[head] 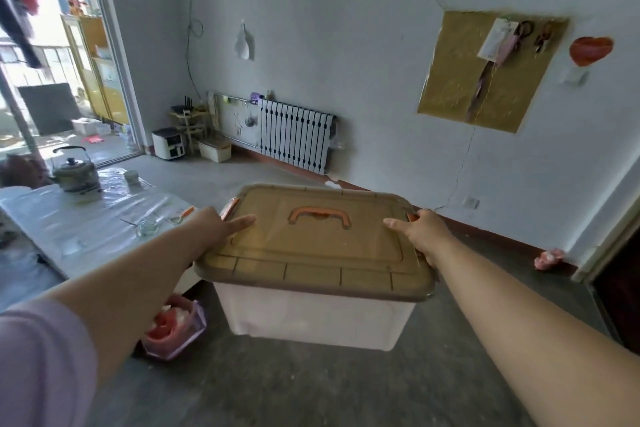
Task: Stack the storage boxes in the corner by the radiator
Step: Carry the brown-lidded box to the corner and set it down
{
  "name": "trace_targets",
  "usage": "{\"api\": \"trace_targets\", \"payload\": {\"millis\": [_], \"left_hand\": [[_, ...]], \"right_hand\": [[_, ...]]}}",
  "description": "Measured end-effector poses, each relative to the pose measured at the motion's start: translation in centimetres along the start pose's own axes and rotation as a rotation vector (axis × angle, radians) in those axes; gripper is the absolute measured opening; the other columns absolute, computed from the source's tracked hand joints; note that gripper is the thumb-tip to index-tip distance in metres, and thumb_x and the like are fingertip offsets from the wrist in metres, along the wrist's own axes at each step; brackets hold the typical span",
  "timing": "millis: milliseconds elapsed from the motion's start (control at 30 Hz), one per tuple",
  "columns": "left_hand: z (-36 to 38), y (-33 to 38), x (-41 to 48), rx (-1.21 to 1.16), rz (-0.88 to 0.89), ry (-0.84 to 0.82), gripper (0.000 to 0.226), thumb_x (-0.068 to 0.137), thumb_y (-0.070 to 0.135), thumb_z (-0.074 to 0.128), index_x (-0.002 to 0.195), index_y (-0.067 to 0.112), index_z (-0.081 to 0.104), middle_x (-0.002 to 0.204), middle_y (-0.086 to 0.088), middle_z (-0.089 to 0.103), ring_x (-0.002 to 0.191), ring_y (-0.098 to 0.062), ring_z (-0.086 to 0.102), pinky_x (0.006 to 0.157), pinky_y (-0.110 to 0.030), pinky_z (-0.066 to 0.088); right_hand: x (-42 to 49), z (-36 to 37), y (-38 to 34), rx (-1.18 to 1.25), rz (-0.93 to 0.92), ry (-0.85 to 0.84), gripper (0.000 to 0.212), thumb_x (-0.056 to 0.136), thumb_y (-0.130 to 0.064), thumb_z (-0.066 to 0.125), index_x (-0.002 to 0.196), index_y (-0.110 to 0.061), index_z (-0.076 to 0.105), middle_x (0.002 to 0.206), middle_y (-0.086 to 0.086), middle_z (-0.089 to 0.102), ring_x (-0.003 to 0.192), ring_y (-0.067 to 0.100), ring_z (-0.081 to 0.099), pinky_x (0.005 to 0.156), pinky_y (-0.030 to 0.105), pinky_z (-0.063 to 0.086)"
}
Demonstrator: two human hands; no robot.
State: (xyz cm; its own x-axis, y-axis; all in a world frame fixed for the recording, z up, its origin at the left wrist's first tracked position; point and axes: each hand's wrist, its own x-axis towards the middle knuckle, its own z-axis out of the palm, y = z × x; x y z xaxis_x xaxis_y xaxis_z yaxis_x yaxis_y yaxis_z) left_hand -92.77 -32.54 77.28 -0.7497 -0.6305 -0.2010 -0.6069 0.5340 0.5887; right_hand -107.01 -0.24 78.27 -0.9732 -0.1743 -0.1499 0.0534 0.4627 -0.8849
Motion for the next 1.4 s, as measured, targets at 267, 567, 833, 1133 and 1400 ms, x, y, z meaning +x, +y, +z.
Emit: {"api": "trace_targets", "payload": {"millis": [267,567,833,1133,1400], "left_hand": [[0.6,5.5,17.3,-0.148,-0.094,0.027,0.071,0.071,0.062,0.069,0.104,-0.001,0.064,0.102,-0.019,0.068,0.097,-0.034,0.064,0.093,-0.042,0.051],[-2.2,10.5,37.1,-0.327,-0.273,0.153,0.074,0.048,0.065,0.078,0.085,0.003,0.061,0.082,-0.015,0.066,0.072,-0.028,0.063,0.06,-0.033,0.049],[-4.3,9.6,59.0,-0.352,-0.305,0.09,0.069,0.057,0.059,0.079,0.093,0.002,0.063,0.089,-0.015,0.068,0.077,-0.027,0.065,0.062,-0.031,0.05],[-9.5,11.9,80.7,-0.41,-0.323,0.092,0.067,0.067,0.053,0.077,0.106,0.001,0.062,0.085,-0.012,0.063,0.072,-0.025,0.06,0.064,-0.034,0.046],[-9.5,13.0,100.2,-0.383,-0.379,0.15,0.07,0.067,0.058,0.074,0.102,-0.001,0.063,0.092,-0.017,0.065,0.08,-0.03,0.062,0.07,-0.036,0.049]], "right_hand": [[22.2,4.1,-4.5,-0.042,-0.089,-0.067,0.058,0.074,-0.042,0.079,0.115,-0.011,0.051,0.103,0.005,0.058,0.096,0.028,0.059,0.084,0.041,0.052],[45.5,11.2,-13.1,-0.009,-0.154,-0.189,0.067,0.073,-0.04,0.079,0.124,-0.01,0.049,0.114,0.009,0.061,0.1,0.03,0.062,0.083,0.043,0.054],[64.3,23.4,-17.9,-0.013,-0.116,-0.243,0.069,0.071,-0.04,0.08,0.126,-0.01,0.049,0.117,0.011,0.062,0.103,0.033,0.063,0.092,0.052,0.053],[82.6,33.2,-26.8,-0.05,-0.137,-0.223,0.08,0.072,-0.043,0.08,0.135,-0.009,0.044,0.128,0.012,0.058,0.11,0.034,0.061,0.094,0.051,0.052],[102.4,42.4,-32.0,-0.065,-0.153,-0.311,0.071,0.071,-0.041,0.08,0.127,-0.011,0.049,0.118,0.013,0.062,0.103,0.034,0.063,0.091,0.051,0.054]]}}
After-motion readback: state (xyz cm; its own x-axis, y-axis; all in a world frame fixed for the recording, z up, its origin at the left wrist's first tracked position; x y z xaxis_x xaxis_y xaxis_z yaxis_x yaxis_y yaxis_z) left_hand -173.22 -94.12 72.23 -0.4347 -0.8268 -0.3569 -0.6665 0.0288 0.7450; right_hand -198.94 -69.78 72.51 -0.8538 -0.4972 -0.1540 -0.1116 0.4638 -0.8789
